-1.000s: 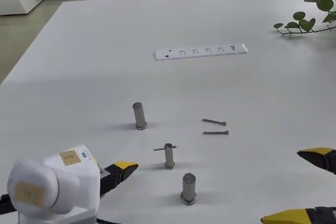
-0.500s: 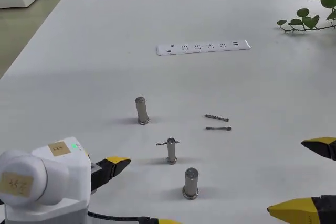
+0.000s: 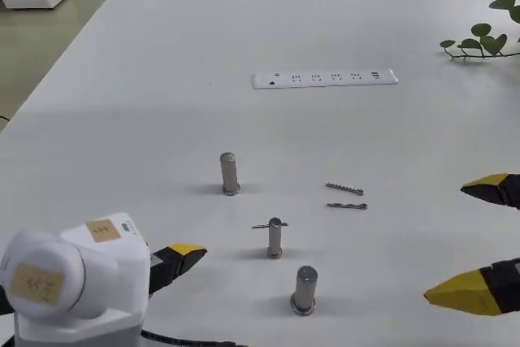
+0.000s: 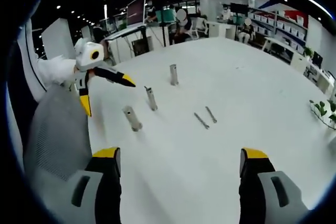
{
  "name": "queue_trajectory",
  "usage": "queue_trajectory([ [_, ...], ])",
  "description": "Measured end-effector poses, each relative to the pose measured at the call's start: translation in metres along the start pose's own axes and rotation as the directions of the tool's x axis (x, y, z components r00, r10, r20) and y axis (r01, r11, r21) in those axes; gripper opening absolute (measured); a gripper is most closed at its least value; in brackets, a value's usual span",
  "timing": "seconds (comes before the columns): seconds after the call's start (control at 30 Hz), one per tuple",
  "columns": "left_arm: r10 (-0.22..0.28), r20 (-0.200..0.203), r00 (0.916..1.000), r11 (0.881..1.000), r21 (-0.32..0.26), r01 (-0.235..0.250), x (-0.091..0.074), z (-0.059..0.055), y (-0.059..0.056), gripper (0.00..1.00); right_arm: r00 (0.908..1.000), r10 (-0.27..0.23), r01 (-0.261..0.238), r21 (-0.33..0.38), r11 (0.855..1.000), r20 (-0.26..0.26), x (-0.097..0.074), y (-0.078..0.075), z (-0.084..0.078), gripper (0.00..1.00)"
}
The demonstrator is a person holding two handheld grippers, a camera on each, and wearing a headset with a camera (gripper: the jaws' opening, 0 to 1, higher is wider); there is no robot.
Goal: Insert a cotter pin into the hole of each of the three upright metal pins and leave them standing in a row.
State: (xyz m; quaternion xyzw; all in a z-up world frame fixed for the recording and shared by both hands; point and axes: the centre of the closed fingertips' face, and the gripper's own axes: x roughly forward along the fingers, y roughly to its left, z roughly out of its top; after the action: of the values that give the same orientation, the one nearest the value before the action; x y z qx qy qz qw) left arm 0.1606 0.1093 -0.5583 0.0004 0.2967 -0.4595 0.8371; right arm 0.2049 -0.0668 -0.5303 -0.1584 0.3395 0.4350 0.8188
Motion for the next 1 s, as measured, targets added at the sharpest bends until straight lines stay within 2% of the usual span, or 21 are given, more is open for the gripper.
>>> queue_trajectory([
  [0.07,0.012,0.000,0.9999,1.000,0.018,-0.012,-0.001,0.000,0.001,0.99,0.9998,0.008,-0.008,-0.013,1.000,-0.020,0.003,-0.003,0.000,0.90],
  [0.2,0.015,0.004,0.9999,1.000,0.008,-0.015,-0.002,0.001,0.002,0.99,0.9978,0.021,-0.025,-0.059,0.998,-0.063,0.011,-0.008,0.003,0.88],
  [0.37,0.014,0.001,0.9999,1.000,0.010,-0.014,-0.004,-0.001,0.002,0.99,0.9914,0.042,-0.057,-0.118,0.991,-0.124,0.024,-0.014,0.006,0.86],
  [0.47,0.017,0.007,0.9998,1.000,0.002,-0.017,-0.005,-0.001,0.002,0.99,0.9876,0.060,-0.082,-0.148,0.986,-0.145,0.032,-0.015,0.011,0.80],
  [0.57,0.018,0.012,0.9998,1.000,-0.010,-0.018,-0.005,-0.001,0.003,0.99,0.9872,0.070,-0.094,-0.171,0.981,-0.144,0.039,-0.018,0.018,0.66],
  [0.73,0.013,0.001,0.9999,1.000,-0.004,-0.013,-0.004,-0.004,0.003,0.99,0.9850,0.081,-0.113,-0.220,0.969,-0.153,0.053,-0.021,0.033,0.59],
  [0.83,0.012,0.011,0.9999,1.000,-0.005,-0.012,-0.004,-0.002,0.003,0.99,0.9825,0.095,-0.131,-0.231,0.964,-0.160,0.062,-0.020,0.037,0.57],
  [0.93,0.014,0.024,0.9996,1.000,-0.008,-0.014,-0.005,0.001,0.004,0.99,0.9756,0.116,-0.161,-0.247,0.956,-0.187,0.071,-0.017,0.036,0.55],
  [1.0,0.014,0.027,0.9995,1.000,-0.013,-0.014,-0.006,0.001,0.005,0.99,0.9659,0.131,-0.192,-0.277,0.941,-0.223,0.076,-0.015,0.032,0.53],
])
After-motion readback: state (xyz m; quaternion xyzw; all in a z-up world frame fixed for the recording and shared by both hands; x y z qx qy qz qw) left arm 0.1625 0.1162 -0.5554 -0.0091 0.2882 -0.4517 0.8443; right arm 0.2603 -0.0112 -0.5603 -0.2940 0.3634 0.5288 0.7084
